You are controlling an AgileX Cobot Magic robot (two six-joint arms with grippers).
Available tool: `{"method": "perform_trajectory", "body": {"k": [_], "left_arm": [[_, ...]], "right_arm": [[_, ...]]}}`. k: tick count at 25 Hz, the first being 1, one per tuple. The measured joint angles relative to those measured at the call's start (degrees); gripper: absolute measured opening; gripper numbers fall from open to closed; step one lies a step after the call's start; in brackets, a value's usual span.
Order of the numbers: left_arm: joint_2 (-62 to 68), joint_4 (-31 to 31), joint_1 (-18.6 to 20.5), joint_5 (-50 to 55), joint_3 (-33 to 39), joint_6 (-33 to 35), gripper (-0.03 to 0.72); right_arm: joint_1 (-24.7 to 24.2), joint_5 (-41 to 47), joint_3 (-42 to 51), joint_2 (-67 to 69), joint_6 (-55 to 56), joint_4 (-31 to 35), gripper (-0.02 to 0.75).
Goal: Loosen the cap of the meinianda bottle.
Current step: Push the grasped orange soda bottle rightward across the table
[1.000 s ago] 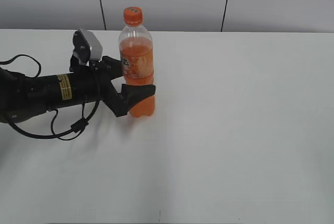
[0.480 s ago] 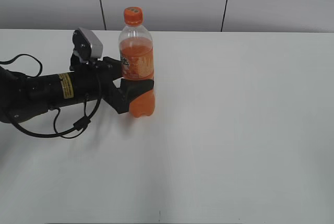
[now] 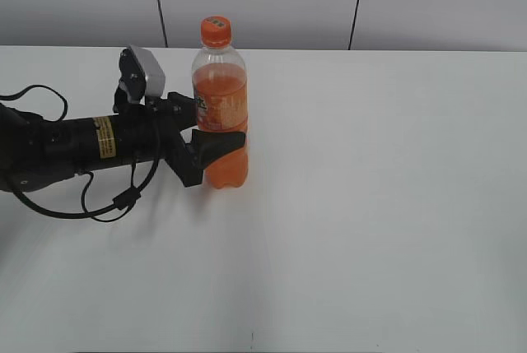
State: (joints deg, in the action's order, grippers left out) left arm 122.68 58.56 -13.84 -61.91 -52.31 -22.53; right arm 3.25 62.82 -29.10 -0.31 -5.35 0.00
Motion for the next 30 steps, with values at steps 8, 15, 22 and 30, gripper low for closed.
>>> {"method": "perform_trajectory", "body": {"k": [8, 15, 22, 30], "left_arm": [[0.0, 4.3, 0.0, -1.3, -0.1, 0.0, 0.433], [0.0, 8.3, 0.0, -2.3, -0.1, -1.6, 0.433], [0.0, 9.2, 0.0, -2.5, -0.1, -2.1, 0.433], [0.0, 9.2, 0.0, -2.5, -0.1, -3.0, 0.431]], "right_arm": [[0.0, 0.0, 0.0, 0.0, 0.0, 0.0, 0.588], [0.0, 0.0, 0.0, 0.0, 0.0, 0.0, 0.588], [0.0, 0.0, 0.0, 0.0, 0.0, 0.0, 0.588], [0.0, 0.0, 0.0, 0.0, 0.0, 0.0, 0.588]]}}
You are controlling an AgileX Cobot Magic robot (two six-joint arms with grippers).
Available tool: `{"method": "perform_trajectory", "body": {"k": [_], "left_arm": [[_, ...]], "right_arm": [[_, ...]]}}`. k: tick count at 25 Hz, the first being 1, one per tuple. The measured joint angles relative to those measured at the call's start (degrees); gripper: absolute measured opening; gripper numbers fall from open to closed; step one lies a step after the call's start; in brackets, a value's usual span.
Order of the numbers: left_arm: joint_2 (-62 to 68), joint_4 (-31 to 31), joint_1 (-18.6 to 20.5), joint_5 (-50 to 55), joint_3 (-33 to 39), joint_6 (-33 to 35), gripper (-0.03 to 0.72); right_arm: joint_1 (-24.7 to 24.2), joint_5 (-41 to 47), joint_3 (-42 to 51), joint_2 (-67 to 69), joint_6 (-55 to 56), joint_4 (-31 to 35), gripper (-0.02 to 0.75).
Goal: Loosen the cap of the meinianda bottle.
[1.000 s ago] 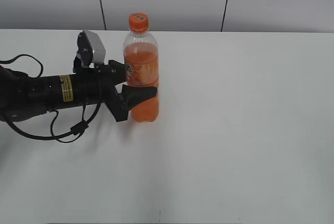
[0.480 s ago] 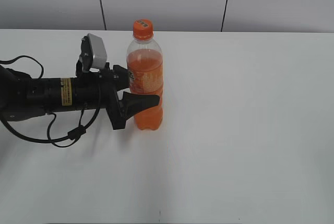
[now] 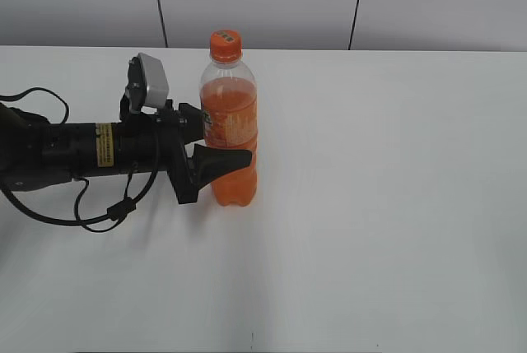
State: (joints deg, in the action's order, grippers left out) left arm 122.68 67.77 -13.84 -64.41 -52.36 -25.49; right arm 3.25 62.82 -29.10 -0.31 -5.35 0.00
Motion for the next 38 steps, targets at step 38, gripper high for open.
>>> {"method": "perform_trajectory", "body": {"k": [38], "left_arm": [[-0.2, 0.8, 0.0, 0.4, -0.1, -0.6, 0.430]], "right_arm": [[0.0, 6.8, -45.0, 70.6, 3.3, 9.0, 0.394]]}}
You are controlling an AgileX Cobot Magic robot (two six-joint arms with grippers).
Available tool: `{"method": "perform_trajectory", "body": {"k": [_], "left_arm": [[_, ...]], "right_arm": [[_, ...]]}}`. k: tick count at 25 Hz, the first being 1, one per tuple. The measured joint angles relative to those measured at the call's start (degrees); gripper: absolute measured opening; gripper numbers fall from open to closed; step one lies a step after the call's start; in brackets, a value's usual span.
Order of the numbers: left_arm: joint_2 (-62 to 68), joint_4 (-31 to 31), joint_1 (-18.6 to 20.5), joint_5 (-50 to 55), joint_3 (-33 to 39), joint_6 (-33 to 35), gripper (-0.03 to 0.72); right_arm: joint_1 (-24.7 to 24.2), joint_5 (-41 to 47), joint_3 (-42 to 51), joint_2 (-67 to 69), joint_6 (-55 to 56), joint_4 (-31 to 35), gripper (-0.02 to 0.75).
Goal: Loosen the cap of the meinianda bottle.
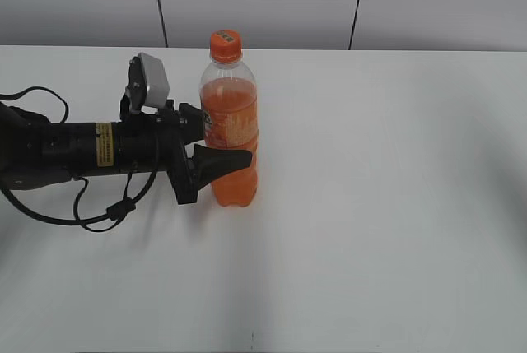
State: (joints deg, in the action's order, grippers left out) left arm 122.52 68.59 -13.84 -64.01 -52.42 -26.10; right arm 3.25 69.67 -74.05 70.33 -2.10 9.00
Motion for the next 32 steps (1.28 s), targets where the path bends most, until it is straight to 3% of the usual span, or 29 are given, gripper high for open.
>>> {"method": "perform_trajectory", "body": {"k": [10, 24, 32], "left_arm": [[0.0, 0.0, 0.0, 0.0, 0.0, 0.0, 0.430], [0.0, 0.1, 0.0, 0.0, 0.0, 0.0, 0.429], [0.0, 0.1, 0.0, 0.0, 0.0, 0.0, 0.429]], "right_arm": [[1.7, 0.1, -12.5, 11.1, -0.9, 2.3, 0.394], [24.1, 0.1, -26.6, 25.0, -0.9, 1.2, 0.393], [32.2, 0.1, -33.4, 32.1, 0.5, 1.1, 0.393]]}}
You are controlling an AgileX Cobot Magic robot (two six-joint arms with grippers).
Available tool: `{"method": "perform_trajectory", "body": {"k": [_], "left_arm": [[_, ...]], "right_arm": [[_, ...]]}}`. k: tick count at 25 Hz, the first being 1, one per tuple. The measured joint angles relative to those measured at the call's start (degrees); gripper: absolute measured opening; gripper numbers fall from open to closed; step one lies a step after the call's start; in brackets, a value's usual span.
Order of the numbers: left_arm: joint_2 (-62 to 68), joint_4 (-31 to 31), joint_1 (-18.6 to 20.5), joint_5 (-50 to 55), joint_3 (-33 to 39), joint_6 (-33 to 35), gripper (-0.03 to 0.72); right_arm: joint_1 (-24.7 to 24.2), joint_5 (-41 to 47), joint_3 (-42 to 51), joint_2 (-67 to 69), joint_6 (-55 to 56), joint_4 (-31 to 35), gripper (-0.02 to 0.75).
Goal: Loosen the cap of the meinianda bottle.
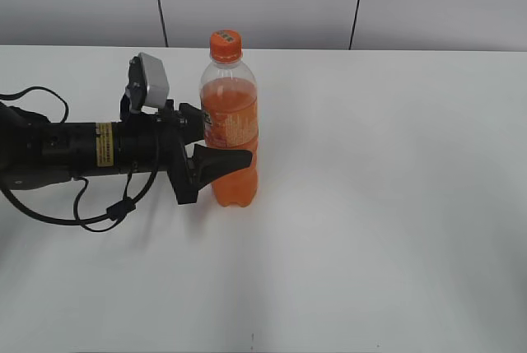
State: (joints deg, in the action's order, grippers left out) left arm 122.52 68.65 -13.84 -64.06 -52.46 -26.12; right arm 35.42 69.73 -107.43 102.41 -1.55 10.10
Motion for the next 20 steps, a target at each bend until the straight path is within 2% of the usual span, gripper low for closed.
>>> {"method": "perform_trajectory", "body": {"k": [9, 20], "left_arm": [[0.0, 0.0, 0.0, 0.0, 0.0, 0.0, 0.429], [0.0, 0.0, 0.0, 0.0, 0.0, 0.0, 0.428]], "right_arm": [[5.2, 0.0, -6.2, 6.4, 0.1, -0.1, 0.393], [5.8, 0.0, -8.1, 11.2, 1.6, -3.2, 0.393]]}}
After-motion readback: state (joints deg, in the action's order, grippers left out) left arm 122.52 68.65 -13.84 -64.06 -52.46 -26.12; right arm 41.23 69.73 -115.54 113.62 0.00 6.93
